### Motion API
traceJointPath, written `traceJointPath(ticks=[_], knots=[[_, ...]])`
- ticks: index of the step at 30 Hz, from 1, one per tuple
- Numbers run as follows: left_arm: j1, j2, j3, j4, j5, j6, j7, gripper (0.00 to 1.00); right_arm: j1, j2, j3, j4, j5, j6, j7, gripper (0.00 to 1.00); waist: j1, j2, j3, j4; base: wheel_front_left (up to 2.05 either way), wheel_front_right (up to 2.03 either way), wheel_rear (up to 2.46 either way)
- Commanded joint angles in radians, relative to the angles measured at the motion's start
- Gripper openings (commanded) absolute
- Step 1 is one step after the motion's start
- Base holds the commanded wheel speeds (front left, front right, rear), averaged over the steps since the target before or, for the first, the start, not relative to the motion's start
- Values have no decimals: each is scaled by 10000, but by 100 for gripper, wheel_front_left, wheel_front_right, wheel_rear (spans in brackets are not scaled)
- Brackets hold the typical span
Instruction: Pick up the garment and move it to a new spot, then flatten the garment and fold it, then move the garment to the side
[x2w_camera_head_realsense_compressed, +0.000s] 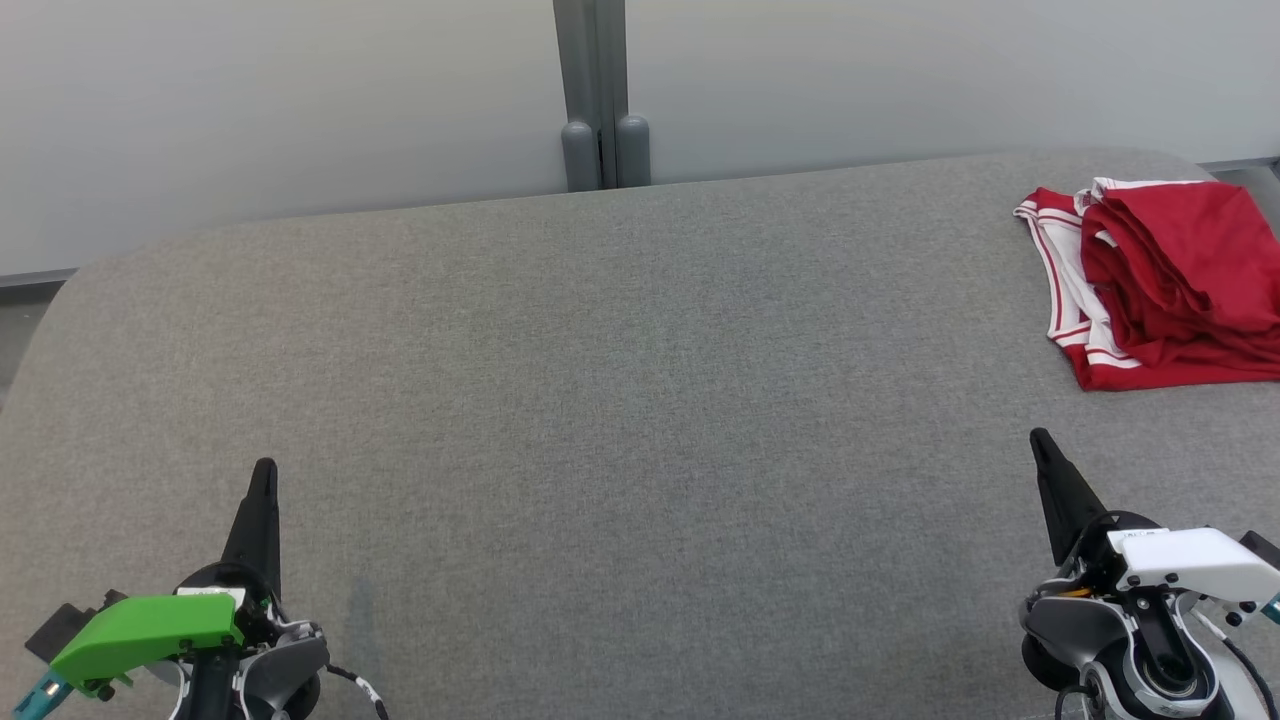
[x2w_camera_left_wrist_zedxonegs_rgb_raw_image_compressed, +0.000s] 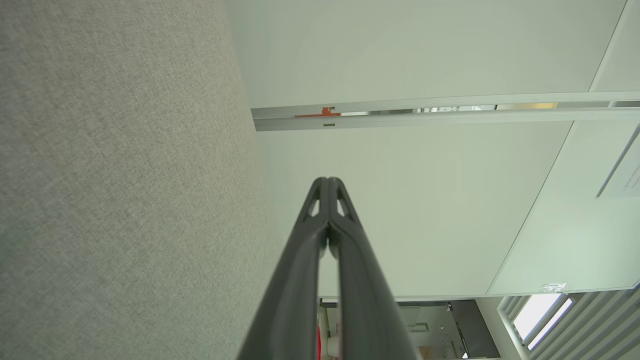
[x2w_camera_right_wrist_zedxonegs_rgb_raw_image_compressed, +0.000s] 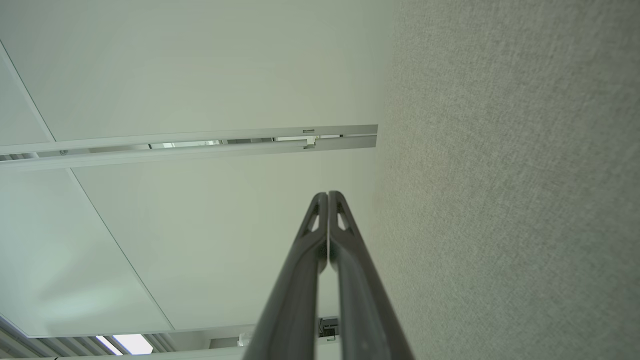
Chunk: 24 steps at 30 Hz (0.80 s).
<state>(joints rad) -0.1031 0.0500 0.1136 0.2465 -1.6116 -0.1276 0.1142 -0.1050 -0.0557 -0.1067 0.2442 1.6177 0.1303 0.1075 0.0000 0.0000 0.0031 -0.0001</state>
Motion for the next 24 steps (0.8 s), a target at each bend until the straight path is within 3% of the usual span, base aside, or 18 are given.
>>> traceJointPath(ticks=[1,24], knots=[[-113,3,27,-23,-24,-64,37,0,-64,1,-20,16,16,7,50,0,0,0,0,1,0,0,0],[-112,4,25,-25,-25,-64,36,0,-67,13,-44,16,-17,7,74,0,0,0,0,1,0,0,0]])
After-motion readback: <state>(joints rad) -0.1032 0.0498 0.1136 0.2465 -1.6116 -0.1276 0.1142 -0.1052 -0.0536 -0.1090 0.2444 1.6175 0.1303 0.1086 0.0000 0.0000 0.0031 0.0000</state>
